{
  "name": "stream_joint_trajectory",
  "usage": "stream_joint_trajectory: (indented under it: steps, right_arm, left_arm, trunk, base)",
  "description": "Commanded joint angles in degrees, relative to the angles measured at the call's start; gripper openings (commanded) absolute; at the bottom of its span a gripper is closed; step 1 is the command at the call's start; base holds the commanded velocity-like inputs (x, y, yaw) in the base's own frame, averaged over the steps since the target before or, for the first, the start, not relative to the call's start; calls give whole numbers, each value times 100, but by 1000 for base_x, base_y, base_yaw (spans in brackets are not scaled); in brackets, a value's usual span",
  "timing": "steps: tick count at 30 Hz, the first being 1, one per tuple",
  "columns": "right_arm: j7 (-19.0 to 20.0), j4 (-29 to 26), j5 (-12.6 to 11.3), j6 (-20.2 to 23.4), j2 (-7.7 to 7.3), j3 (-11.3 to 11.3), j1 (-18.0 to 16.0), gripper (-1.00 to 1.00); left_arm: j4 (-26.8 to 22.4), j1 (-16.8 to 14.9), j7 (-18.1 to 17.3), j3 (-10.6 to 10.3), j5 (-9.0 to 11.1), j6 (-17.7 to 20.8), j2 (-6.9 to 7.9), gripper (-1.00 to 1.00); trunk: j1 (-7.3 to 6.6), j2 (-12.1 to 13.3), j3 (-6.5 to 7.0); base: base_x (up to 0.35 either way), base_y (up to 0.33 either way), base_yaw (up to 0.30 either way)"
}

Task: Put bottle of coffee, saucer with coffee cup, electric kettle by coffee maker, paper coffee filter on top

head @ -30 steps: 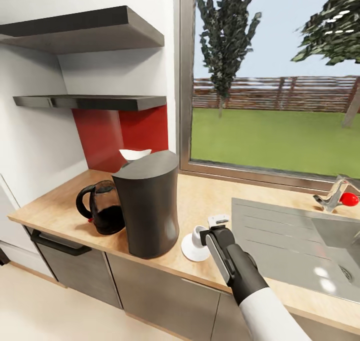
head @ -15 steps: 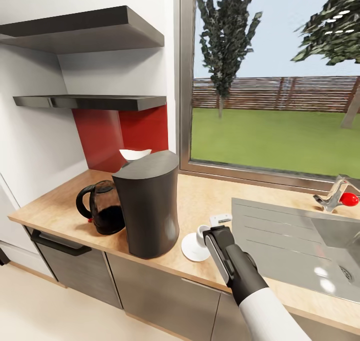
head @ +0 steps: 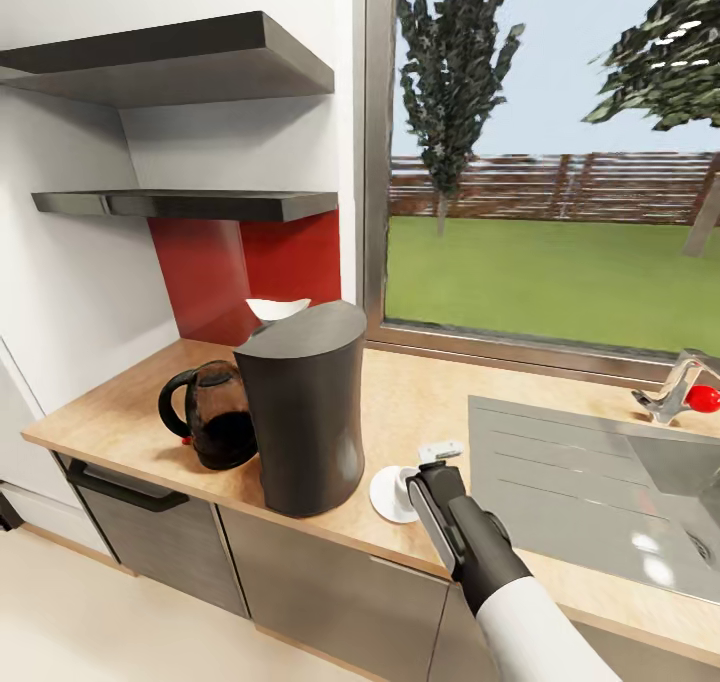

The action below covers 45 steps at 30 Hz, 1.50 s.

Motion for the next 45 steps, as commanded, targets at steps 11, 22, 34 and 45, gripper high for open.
stream_joint_trajectory:
  steps: [11,22,34,45]
  right_arm:
    - [-34,76,-34,18,0,7,-6,-100]
    - [-34,74,-39,18,-2,7,-6,-100]
    - [-34,77,-40,18,-2,6,-6,-100]
    - [-34,77,-36,18,-3,2,-6,-100]
  left_arm:
    - [-5,1,4,44,-60,-12,-2,100]
    - [-7,1,7,44,-60,-13,-8,100]
    - [-7,1,7,44,-60,-14,-10,100]
    - [-3,1,7,44,-60,-14,-9,100]
  trunk:
    - [4,-12,-12]
    - [4,-12,-12]
    - [4,-12,-12]
    - [4,-12,-12]
  base:
    - [8,2,0]
    - [52,23,0]
    - [27,21,0]
    - [44,30,0]
